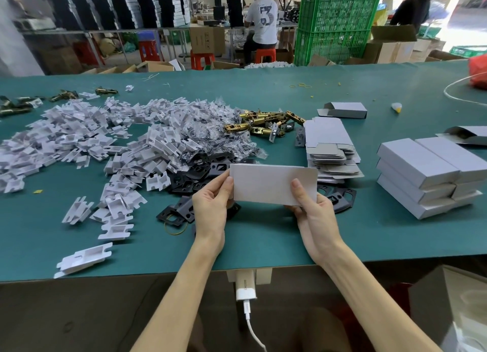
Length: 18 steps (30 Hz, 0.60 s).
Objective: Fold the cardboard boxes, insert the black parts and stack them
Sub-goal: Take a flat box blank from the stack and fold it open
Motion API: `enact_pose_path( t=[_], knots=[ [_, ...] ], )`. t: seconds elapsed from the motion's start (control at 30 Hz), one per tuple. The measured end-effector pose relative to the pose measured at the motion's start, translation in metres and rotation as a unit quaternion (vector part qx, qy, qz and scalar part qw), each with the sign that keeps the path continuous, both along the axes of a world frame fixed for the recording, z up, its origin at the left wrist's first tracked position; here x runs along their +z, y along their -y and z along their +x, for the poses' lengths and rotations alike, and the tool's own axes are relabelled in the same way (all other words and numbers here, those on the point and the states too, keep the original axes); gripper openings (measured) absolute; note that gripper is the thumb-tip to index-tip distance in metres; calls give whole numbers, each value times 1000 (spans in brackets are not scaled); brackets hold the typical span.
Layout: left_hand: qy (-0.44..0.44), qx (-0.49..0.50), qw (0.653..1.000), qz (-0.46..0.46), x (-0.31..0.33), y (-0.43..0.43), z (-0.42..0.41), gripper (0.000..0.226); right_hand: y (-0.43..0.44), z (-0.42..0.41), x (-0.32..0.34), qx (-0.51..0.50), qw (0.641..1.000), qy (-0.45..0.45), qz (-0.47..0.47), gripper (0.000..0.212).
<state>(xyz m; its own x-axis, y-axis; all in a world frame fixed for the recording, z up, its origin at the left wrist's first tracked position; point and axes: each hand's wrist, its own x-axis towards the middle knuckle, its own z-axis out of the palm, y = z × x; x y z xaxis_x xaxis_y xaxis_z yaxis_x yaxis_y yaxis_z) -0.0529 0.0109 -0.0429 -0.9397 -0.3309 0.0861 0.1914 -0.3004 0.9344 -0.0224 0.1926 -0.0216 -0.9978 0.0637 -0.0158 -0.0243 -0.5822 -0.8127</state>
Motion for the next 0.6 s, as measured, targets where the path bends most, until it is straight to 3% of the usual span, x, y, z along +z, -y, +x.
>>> enact_pose_path(
  t=[0.23, 0.43, 0.6],
  knots=[
    [-39, -45, 993, -102, 1, -3, 3, 42, 0, -1, -3, -9, 1000, -2, 27, 21],
    [-48, -72, 988, -125, 1, -4, 3, 50, 4, -1, -7, -20, 995, -18, 99, 36],
    [-54, -86, 987, -124, 1, -3, 3, 51, 3, -3, -9, -14, 994, -24, 104, 33]
  ],
)
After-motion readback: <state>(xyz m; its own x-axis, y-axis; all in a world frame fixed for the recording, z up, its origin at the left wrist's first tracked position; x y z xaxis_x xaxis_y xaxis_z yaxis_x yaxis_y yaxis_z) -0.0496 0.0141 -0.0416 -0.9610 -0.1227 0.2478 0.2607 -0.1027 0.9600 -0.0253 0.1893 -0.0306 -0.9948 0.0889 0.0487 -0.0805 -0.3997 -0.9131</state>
